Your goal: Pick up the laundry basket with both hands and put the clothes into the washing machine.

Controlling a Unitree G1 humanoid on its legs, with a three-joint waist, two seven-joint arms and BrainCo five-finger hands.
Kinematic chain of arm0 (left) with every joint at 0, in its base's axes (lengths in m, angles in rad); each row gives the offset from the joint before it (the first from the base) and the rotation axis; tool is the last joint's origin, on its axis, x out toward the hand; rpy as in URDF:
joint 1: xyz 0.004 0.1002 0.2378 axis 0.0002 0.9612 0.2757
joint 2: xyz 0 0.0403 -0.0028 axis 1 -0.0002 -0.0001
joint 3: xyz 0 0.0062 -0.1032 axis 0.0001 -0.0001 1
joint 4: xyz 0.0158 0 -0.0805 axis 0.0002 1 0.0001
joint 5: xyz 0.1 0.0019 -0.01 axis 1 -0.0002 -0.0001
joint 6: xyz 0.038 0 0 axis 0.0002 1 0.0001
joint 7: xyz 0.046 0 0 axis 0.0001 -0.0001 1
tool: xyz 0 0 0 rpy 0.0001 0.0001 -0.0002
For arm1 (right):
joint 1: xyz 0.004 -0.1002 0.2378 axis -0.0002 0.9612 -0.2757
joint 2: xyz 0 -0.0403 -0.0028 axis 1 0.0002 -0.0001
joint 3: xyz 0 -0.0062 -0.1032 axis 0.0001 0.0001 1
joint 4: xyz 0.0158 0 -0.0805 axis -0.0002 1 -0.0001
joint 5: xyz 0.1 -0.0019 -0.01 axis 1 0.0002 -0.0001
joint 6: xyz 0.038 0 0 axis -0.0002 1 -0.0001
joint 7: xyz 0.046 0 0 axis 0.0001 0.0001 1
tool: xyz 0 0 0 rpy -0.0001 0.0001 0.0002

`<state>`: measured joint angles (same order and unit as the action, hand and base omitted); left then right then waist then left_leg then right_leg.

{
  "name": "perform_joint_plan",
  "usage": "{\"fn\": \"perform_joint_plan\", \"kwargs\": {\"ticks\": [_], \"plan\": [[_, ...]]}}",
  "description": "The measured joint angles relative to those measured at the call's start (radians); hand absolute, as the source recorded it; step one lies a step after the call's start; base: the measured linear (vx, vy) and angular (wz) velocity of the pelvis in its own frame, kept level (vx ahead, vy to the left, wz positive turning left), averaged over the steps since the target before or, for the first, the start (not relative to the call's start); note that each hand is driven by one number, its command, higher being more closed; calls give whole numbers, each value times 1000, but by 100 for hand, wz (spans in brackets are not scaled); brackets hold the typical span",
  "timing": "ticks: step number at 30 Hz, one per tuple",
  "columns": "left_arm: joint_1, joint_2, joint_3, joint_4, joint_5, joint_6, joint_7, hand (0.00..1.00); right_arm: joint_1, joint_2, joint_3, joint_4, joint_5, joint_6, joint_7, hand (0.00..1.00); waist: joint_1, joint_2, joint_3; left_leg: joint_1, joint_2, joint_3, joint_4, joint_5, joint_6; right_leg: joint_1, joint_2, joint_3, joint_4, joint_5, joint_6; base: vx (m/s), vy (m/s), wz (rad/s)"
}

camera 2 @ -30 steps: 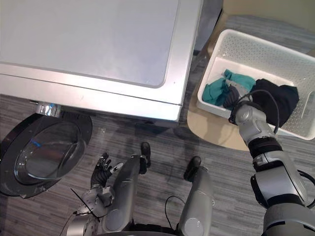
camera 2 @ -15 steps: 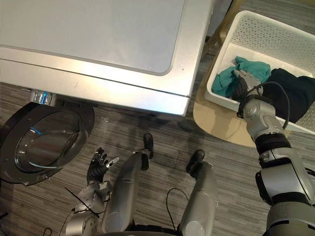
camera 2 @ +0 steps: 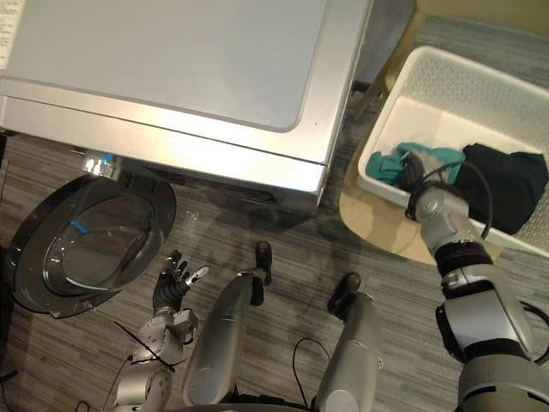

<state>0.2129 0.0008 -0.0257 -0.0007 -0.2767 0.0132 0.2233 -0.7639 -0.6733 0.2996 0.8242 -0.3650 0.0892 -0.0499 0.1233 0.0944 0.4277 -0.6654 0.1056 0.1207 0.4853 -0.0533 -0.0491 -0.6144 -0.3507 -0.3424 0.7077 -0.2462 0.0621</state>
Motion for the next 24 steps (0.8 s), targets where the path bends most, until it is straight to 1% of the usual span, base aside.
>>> {"fn": "perform_joint_plan", "kwargs": {"ticks": [4, 6, 8, 9, 12, 13, 15, 16, 18, 20, 23, 24], "plan": [[2, 0, 0, 3, 0, 1, 0, 0, 79, 50, -101, -96, 104, 11, -21, 100, -4, 0, 0, 64, 9, 21, -22, 0, 0, 60, 6, 2, -20, 1, 0, 3, -43, -6], [3, 1, -1, 6, 0, 2, -2, 0, 97, 80, -179, -179, 170, 19, -49, 100, -10, -1, 0, 121, 16, 24, -40, 0, 0, 117, 17, -3, -42, 2, -1, 7, -68, -5], [4, 1, -1, 15, 0, 2, -3, 0, 99, 90, -223, -231, 216, 18, -74, 100, -16, -3, -1, 164, 17, 31, -67, 4, -3, 152, 20, -4, -58, 4, 0, 8, -50, -5], [4, 3, -1, 30, 0, 2, -3, 0, 100, 101, -265, -280, 258, 17, -97, 100, -19, -7, -3, 203, 16, 39, -99, 14, -7, 182, 24, -4, -77, 8, 1, 7, -52, -6], [5, 4, -3, 57, 1, 8, -6, 0, 113, 124, -322, -369, 324, 16, -126, 100, -31, -19, -8, 282, 16, 49, -168, 38, -14, 244, 37, -9, -127, 20, 5, 42, -48, -7], [5, 4, -3, 63, 1, 11, -6, 0, 121, 124, -335, -388, 331, 16, -126, 100, -32, -21, -10, 296, 16, 49, -179, 42, -15, 258, 40, -11, -137, 22, 7, 73, -33, -5], [7, 9, -3, 78, 1, 13, -6, 0, 147, 128, -367, -435, 342, 15, -134, 100, -36, -32, -16, 341, 16, 55, -216, 54, -18, 295, 51, -10, -165, 30, 7, 83, -27, -8], [7, 15, -2, 93, 4, 14, -7, 0, 157, 129, -385, -459, 347, 15, -144, 100, -49, -42, -23, 366, 18, 56, -243, 62, -23, 316, 61, -13, -190, 37, 8, 79, -21, -10], [10, 17, -3, 119, 6, 21, -8, 0, 184, 132, -423, -496, 349, 14, -152, 100, -55, -57, -52, 391, 19, 59, -284, 76, -22, 335, 75, -13, -229, 50, 11, 85, -12, -10], [11, 17, -2, 157, 13, 27, -13, 0, 212, 132, -474, -499, 355, 0, -166, 100, -60, -70, -86, 430, 25, 70, -327, 83, -23, 371, 98, -8, -288, 74, 15, 129, 3, -22], [19, 17, 2, 170, 18, 35, -27, 0, 287, 133, -536, -552, 355, -1, -167, 100, -68, -79, -129, 469, 26, 76, -366, 85, -22, 417, 127, -3, -366, 106, 24, 109, 25, -17], [23, 17, 5, 170, 26, 39, -28, 0, 295, 133, -539, -561, 355, -1, -167, 100, -80, -81, -138, 473, 25, 78, -373, 86, -21, 423, 131, -1, -381, 113, 26, 92, 43, -15]]}}
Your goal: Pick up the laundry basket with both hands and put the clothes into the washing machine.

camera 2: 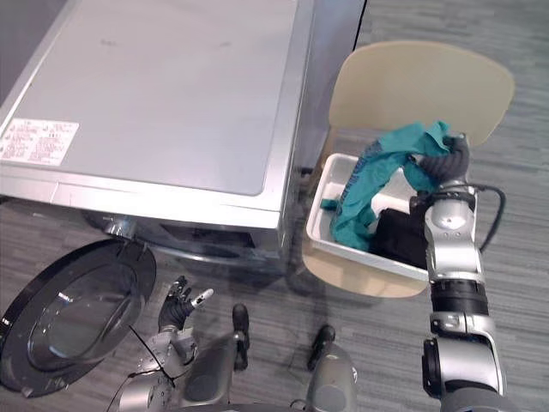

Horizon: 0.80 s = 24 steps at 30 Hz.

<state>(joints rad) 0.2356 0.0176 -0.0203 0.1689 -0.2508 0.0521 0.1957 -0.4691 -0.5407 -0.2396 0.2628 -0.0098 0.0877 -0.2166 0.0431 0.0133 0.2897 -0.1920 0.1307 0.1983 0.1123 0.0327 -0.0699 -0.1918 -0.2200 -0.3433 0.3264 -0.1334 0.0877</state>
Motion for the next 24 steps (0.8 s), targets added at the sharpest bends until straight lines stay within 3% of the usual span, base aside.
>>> {"fn": "perform_joint_plan", "kwargs": {"ticks": [5, 9, 19, 24], "plan": [[22, -4, 42, 13, 37, 16, -2, 0, 43, 5, -81, -76, 0, -1, 2, 100, -27, -7, -55, 56, -4, 29, -50, 3, 4, 61, 29, 30, -123, 59, 9, 73, 42, -24], [23, -5, 57, 30, 70, 29, -1, 0, 88, 17, -117, -164, 19, -22, -1, 100, -31, -17, -96, 98, -5, 55, -79, 3, 4, 94, 47, 65, -188, 87, 11, 43, 23, -27], [24, -19, 55, -8, 109, 32, -3, 0, 135, 25, -159, -259, 82, -45, -2, 100, -54, -25, -169, 135, -7, 55, -113, 2, 3, 126, 58, 74, -228, 103, 14, 13, 3, -4], [40, -27, 50, -38, 138, 65, 4, 0, 135, 24, -198, -284, 126, -83, -27, 100, -55, -30, -186, 148, -6, 56, -114, 2, 3, 145, 62, 75, -242, 109, 13, 0, 0, 0]]}}
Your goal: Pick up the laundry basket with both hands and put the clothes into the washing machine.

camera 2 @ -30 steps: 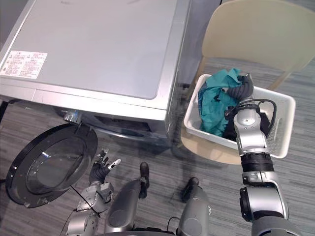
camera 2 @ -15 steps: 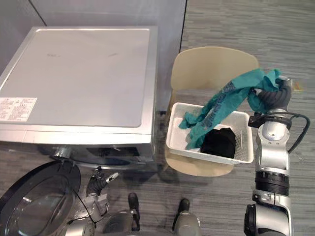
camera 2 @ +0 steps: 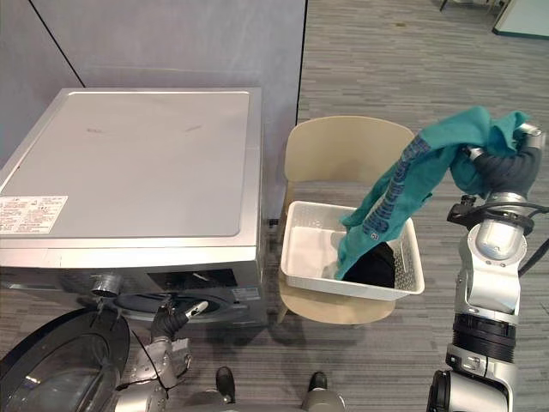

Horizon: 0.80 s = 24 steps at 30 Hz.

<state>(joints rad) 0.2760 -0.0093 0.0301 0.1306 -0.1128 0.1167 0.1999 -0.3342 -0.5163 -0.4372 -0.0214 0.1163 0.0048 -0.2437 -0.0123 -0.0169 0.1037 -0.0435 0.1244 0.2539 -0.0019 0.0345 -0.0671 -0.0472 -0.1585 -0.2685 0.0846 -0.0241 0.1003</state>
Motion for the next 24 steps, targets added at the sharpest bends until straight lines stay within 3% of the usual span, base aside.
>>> {"fn": "perform_joint_plan", "kwargs": {"ticks": [5, 10, 16, 21, 24], "plan": [[61, -20, 0, -72, -2, 10, 25, 0, 0, 0, -2, 0, 41, -1, -16, 100, 4, -4, -17, 8, -1, 2, 0, -1, -1, 9, 0, 4, -3, 3, -1, -1, 4, -1], [104, -39, -19, -157, -3, 5, 43, 0, -25, -16, -35, 0, 77, -2, -47, 100, 29, 2, -47, 9, -1, -5, 0, -1, -1, 15, 0, -1, -3, 3, -2, -22, 3, 4], [112, -51, -28, -202, -3, 0, 65, 0, -198, -147, -2, 6, 131, -52, -85, 100, 30, 1, -70, 16, 0, -6, -3, 1, -3, 26, 3, -2, -11, 8, -2, -31, 4, 1], [130, -59, -32, -215, -13, 6, 90, 0, -419, -270, 134, 87, 161, -107, -94, 100, 35, -10, -92, 36, 1, -9, -18, 6, -9, 46, 8, -7, -23, 13, -2, 6, -2, 3], [131, -59, -46, -230, -26, 6, 112, 0, -571, -323, 235, 197, 196, -118, -122, 100, 54, -26, -102, 49, 1, -12, -37, 18, -10, 57, 12, -10, -29, 13, -2, 4, -2, 2]]}}
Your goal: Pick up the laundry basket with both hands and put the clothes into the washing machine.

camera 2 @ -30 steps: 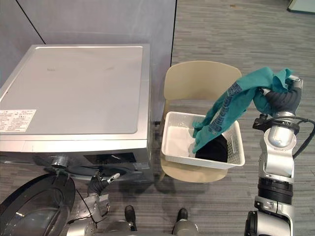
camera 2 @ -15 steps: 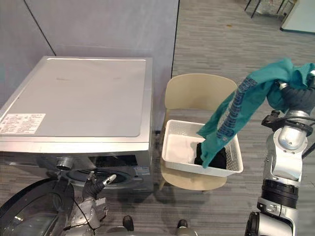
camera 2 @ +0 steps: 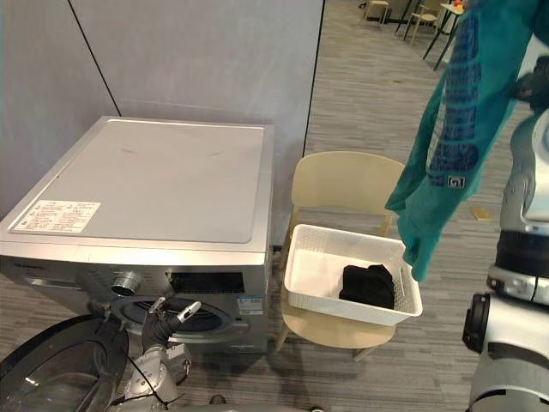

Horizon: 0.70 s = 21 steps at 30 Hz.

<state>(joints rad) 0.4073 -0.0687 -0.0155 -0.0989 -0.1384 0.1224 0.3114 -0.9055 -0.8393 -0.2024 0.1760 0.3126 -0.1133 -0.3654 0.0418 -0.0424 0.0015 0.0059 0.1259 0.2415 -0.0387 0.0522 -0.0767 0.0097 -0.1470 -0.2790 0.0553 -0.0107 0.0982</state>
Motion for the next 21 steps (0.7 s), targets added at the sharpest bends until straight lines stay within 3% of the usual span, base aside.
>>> {"fn": "perform_joint_plan", "kwargs": {"ticks": [2, 4, 6, 9, 15, 21], "plan": [[8, -5, -6, -45, -8, -3, 21, 0, -73, -16, 44, 60, 24, 0, -7, 100, 10, -7, -5, 6, 0, -9, -8, 5, -2, 12, 2, -10, -5, 0, 0, 17, -7, 15], [6, -5, -3, -137, -8, -37, 41, 0, -141, -34, 87, 105, 63, -10, -17, 100, 31, -6, -5, 10, 0, -22, -22, 15, -3, 20, 4, -24, -8, 0, 0, 2, -5, 23], [-25, -1, -9, -254, -8, -111, 40, 0, -215, -33, 149, 130, 93, -18, -31, 100, 44, -4, -7, 10, 0, -33, -36, 30, -4, 22, 6, -37, -8, -1, -1, -14, 3, 19], [-104, 1, -16, -327, -9, -157, 41, 0, -271, -25, 212, 130, 109, -26, -31, 100, 55, -3, -7, 23, -2, -45, -54, 41, -3, 33, 6, -45, -9, -1, 0, -12, 1, 7], [-115, 9, 23, -412, -27, -180, 75, 0, -328, 38, 243, 106, 132, -49, -30, 100, 56, -4, -8, 29, -2, -51, -54, 41, -3, 48, 8, -51, -22, -1, 0, 1, 1, 2], [-131, 17, 66, -519, -31, -220, 106, 0, -314, 193, 263, -5, 150, -63, -4, 100, 57, -1, -7, 31, -4, -76, -55, 43, -5, 74, 10, -78, -41, -1, 0, 24, -5, 11]]}}
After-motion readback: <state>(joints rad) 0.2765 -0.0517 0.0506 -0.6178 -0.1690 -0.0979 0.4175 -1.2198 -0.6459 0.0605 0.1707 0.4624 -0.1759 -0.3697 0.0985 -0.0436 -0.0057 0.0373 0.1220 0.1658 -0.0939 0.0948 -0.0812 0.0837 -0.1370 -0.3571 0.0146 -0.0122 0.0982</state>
